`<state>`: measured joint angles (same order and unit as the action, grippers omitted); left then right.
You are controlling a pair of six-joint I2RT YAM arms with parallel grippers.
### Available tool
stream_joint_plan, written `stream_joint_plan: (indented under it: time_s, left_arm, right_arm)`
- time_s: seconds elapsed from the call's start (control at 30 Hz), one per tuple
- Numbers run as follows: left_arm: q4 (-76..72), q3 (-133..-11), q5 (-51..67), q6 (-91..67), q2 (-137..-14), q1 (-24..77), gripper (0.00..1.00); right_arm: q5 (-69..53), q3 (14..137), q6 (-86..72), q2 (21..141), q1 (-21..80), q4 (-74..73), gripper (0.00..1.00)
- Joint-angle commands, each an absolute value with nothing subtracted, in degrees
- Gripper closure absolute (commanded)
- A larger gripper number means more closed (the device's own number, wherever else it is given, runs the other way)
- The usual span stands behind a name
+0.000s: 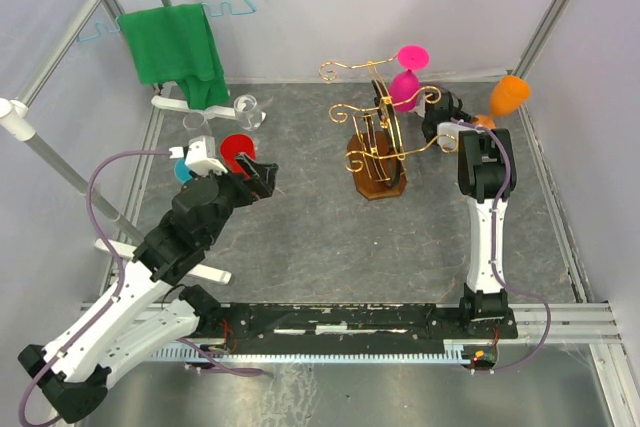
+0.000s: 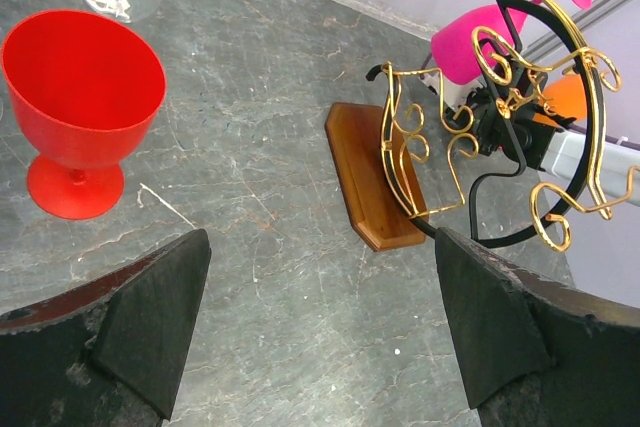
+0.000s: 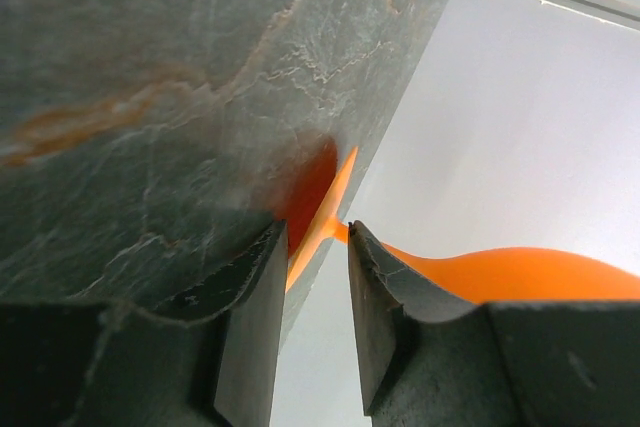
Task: Take the wine glass off the wine glass rack
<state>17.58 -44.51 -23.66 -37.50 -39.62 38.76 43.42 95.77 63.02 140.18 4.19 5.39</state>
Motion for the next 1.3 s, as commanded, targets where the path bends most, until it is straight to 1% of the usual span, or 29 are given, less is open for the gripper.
stream_joint_plan:
  time_s: [0.0,0.47,0.83,1.07,1.27]
  left_arm:
    - [17.6,-44.0,-24.2,-36.6,-37.8,38.9,0.01]
    - [18.5,-43.3,-25.3,-35.9,-35.1,38.9,0.01]
    - [18.5,-42.8,-23.9,-36.8,-33.9,38.9,0.01]
    - [19.3,-43.0,-23.2,-37.5,-33.4,39.0,0.01]
    - [19.0,-42.9,-22.8,-38.3,-33.8,38.9,0.01]
  right_arm:
    - [36.8,93.2,59.2,139.7,6.4,-3.8,0.6]
    - [33.7,93.6,53.0,136.4,7.8,-12.4,0.63]
    - [19.3,99.1,37.7,133.4,7.8,-36.5,0.61]
    - [15.8,104.9,32.8,134.7,7.3,-53.4,0.6]
    - [7.3,107.3,26.7,133.8,5.0,-62.3,0.58]
